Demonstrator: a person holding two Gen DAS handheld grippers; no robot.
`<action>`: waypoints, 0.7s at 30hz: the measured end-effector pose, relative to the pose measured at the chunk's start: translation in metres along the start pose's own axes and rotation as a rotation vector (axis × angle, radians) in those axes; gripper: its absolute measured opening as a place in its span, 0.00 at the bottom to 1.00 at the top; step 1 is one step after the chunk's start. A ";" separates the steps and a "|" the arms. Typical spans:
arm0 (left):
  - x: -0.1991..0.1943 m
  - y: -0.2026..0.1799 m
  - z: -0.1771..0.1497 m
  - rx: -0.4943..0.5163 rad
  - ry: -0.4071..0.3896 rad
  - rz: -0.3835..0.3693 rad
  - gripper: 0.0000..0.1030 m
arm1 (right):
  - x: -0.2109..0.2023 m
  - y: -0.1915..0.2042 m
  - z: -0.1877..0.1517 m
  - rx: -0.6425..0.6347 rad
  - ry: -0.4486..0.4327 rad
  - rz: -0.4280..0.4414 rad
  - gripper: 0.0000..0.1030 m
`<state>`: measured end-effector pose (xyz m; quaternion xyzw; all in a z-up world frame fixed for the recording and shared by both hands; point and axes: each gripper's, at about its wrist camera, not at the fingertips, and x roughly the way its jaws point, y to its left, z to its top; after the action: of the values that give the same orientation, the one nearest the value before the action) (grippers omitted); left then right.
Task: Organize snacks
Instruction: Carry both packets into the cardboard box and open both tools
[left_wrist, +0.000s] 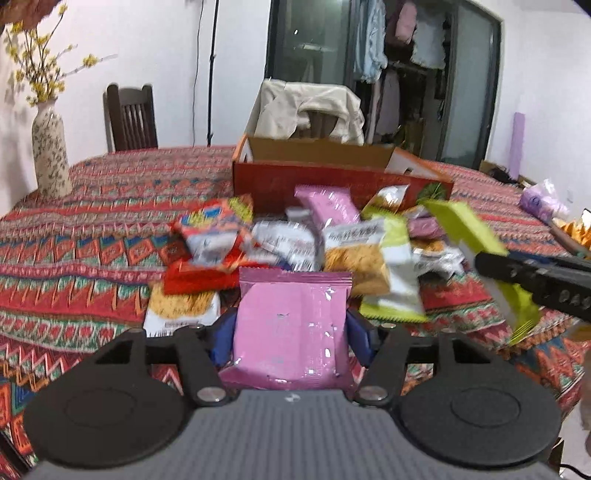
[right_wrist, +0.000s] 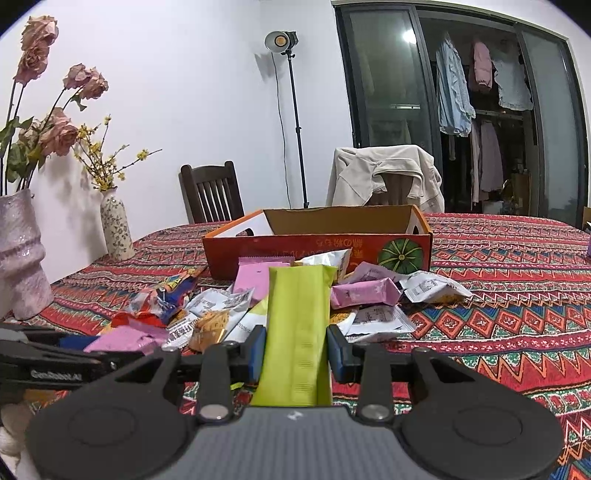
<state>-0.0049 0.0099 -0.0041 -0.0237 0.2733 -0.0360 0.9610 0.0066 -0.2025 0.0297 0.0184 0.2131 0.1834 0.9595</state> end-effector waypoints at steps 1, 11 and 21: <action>-0.003 -0.002 0.004 0.004 -0.016 -0.005 0.61 | 0.000 0.000 0.001 -0.003 -0.003 -0.001 0.33; -0.003 -0.026 0.067 0.059 -0.169 0.003 0.61 | 0.007 -0.004 0.037 -0.057 -0.072 -0.026 0.33; 0.031 -0.046 0.139 0.055 -0.269 0.032 0.61 | 0.042 -0.019 0.105 -0.057 -0.130 -0.072 0.33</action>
<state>0.0919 -0.0344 0.1004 0.0026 0.1415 -0.0245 0.9896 0.0922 -0.2008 0.1061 -0.0049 0.1456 0.1532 0.9774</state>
